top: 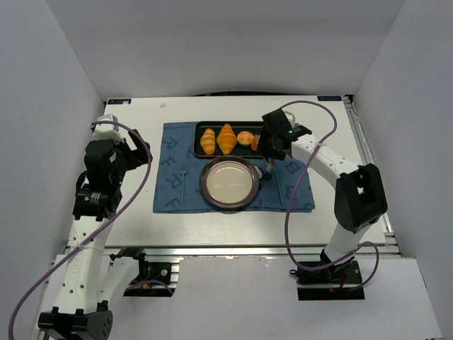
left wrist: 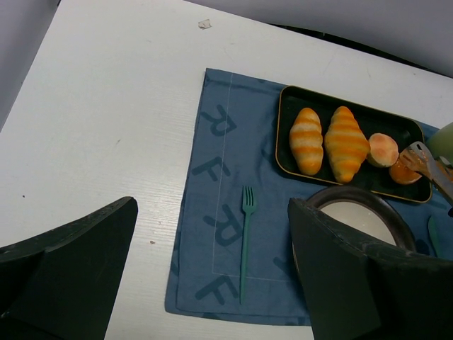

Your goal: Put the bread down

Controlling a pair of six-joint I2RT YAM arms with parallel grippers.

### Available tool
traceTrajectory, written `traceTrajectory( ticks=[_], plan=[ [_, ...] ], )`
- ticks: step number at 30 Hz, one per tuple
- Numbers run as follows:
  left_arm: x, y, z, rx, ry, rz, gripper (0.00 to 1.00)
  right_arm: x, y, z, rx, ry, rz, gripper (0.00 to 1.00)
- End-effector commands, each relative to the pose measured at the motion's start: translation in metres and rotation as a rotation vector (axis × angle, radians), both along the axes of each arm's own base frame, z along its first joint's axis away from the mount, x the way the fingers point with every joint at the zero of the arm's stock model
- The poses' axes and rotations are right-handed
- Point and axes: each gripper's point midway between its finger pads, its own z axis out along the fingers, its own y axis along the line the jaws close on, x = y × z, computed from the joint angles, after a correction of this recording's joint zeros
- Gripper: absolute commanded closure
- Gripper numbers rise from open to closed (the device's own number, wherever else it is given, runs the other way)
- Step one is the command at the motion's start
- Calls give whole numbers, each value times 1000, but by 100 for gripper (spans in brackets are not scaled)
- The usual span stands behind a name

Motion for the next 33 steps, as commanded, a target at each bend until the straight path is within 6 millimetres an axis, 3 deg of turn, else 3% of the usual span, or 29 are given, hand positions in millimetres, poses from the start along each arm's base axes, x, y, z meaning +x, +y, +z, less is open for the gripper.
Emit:
traceTrajectory(
  ticks=[1, 6, 13, 17, 25, 28, 33],
  plan=[
    [-2, 1, -1, 15, -3, -3, 2, 9, 5, 13, -3, -35, -14, 43],
    [-3, 2, 0, 19, -3, 1, 2, 9, 4, 7, -13, -15, -15, 45],
    [-3, 2, 0, 21, -2, 2, 2, 8, 6, 10, -14, -16, -11, 69],
    [-3, 2, 0, 22, -3, 0, 2, 10, 6, 24, -10, -43, -15, 69],
    [-3, 0, 0, 17, -2, -6, 2, 10, 4, 80, 19, -145, -5, 68],
    [-2, -2, 2, 7, -3, -18, 2, 1, 3, 95, 4, -165, 33, 67],
    [-4, -3, 8, -4, -10, -15, 2, -38, 1, 102, -82, -146, 140, 67]
  ],
)
